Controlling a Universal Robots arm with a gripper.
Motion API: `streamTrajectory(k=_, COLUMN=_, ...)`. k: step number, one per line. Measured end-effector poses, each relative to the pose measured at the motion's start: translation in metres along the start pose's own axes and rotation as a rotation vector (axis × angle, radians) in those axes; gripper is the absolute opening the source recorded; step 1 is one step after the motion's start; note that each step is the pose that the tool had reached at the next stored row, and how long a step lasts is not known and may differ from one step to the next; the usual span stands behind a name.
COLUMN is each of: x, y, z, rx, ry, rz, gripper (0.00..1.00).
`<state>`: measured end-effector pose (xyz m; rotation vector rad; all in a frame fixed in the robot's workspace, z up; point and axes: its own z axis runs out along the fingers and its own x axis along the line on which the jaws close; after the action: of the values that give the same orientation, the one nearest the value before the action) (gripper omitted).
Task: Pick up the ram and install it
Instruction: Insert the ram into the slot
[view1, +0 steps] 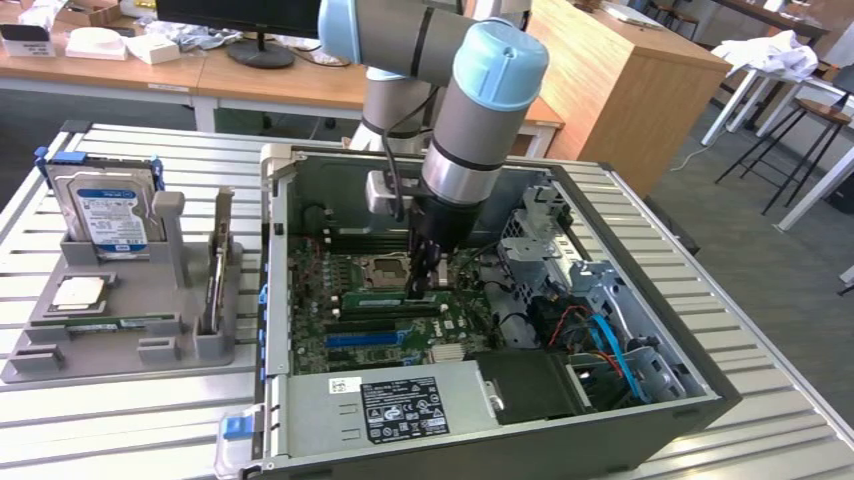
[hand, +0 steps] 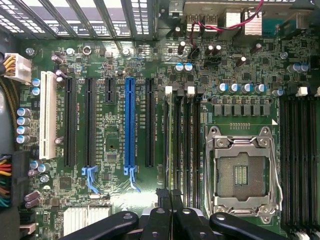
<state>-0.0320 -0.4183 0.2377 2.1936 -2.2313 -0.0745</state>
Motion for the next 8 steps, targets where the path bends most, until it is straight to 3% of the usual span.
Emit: streamTrajectory(k=8, x=-0.0010, y=0.0002, z=0.0008, rx=0.0000, ry=0.0001, rz=0.000, gripper=0.11)
